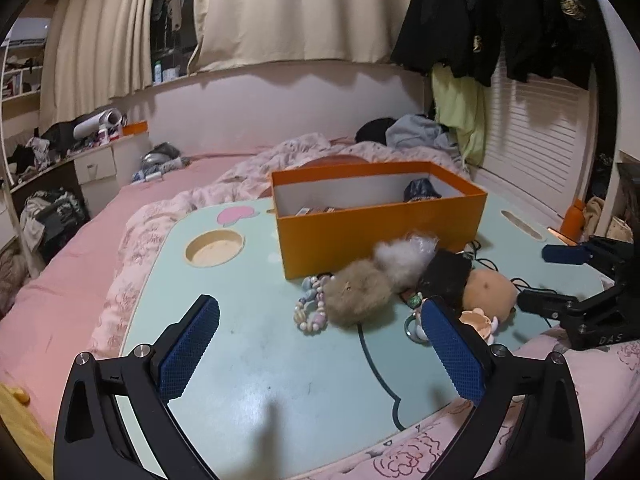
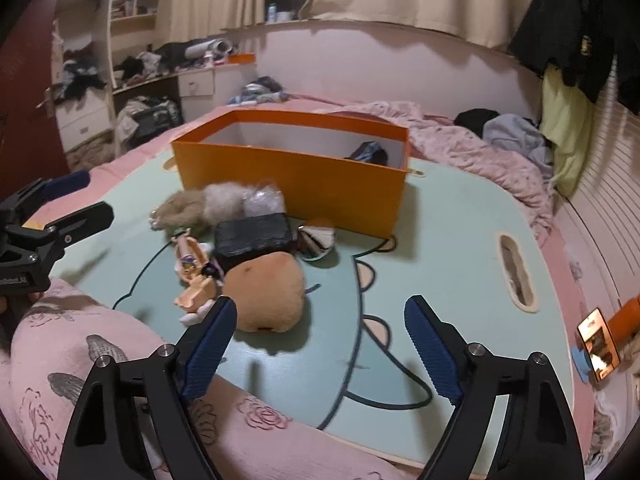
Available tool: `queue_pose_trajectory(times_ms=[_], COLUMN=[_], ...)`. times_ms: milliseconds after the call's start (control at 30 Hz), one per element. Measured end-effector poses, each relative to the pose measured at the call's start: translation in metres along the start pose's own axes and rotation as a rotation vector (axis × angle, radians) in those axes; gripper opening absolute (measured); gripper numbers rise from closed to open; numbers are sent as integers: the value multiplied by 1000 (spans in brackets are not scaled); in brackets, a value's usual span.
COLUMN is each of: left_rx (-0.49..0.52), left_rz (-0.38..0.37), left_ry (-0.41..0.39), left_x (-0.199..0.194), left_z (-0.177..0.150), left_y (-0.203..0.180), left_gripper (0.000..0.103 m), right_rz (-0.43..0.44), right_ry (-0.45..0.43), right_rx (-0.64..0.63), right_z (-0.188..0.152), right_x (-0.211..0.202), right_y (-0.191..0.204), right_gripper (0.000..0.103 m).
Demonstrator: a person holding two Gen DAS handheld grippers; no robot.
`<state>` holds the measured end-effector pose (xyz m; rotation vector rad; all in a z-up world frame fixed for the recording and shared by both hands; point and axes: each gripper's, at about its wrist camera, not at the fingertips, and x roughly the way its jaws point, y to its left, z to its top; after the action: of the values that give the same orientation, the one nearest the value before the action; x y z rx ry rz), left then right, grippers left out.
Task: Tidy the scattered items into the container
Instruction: 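Reach to the tan plush ball with the right gripper and grasp it, then carry the tan plush ball into the orange box with the right gripper, release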
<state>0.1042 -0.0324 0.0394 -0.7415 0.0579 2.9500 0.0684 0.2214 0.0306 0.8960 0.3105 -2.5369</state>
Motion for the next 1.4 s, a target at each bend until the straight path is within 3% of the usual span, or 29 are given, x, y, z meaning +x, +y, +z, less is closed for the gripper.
queue_pose_trajectory(times_ms=[67, 200, 233, 300, 333, 367, 467, 667, 900, 967, 1067, 1133, 1333, 1367, 1400], left_rx=[25, 32, 21, -6, -21, -36, -52, 36, 209, 228, 251, 237, 163, 156, 151], left_rz=[-24, -59, -70, -102, -118, -128, -145, -194, -149, -145, -100, -117, -172, -178, -184], left_ry=[-4, 34, 45, 76, 97, 117, 145, 139, 217, 266, 266, 249, 233, 225, 216], left_x=[0, 5, 6, 13, 17, 21, 28, 34, 62, 74, 79, 75, 70, 68, 65], left_z=[1, 2, 2, 3, 3, 2, 2, 12, 22, 19, 17, 18, 19, 20, 22], left_y=[-3, -2, 0, 5, 8, 11, 12, -5, -34, -38, -40, -37, -22, -21, -20], left_gripper=[89, 87, 84, 61, 56, 49, 47, 47, 47, 47, 46, 26, 22, 8, 8], right_rz=[14, 74, 89, 127, 142, 154, 152, 138, 152, 152, 151, 155, 155, 154, 153], right_ry=[10, 63, 76, 117, 128, 138, 97, -27, -45, -45, -45, -44, -42, -44, -45], right_rx=[-9, 7, 9, 10, 13, 16, 9, 48, 94, 94, 95, 96, 106, 106, 107], right_z=[3, 11, 12, 14, 13, 12, 8, 2, 3, 4, 4, 4, 2, 2, 2], right_x=[3, 19, 23, 34, 36, 39, 31, 8, 4, 4, 4, 5, 3, 3, 2], right_y=[4, 4, 5, 7, 7, 8, 10, 4, -6, -7, -7, -7, -11, -11, -11], right_gripper=[84, 83, 78, 64, 41, 33, 32, 32, 32, 33, 33, 33, 33, 33, 33])
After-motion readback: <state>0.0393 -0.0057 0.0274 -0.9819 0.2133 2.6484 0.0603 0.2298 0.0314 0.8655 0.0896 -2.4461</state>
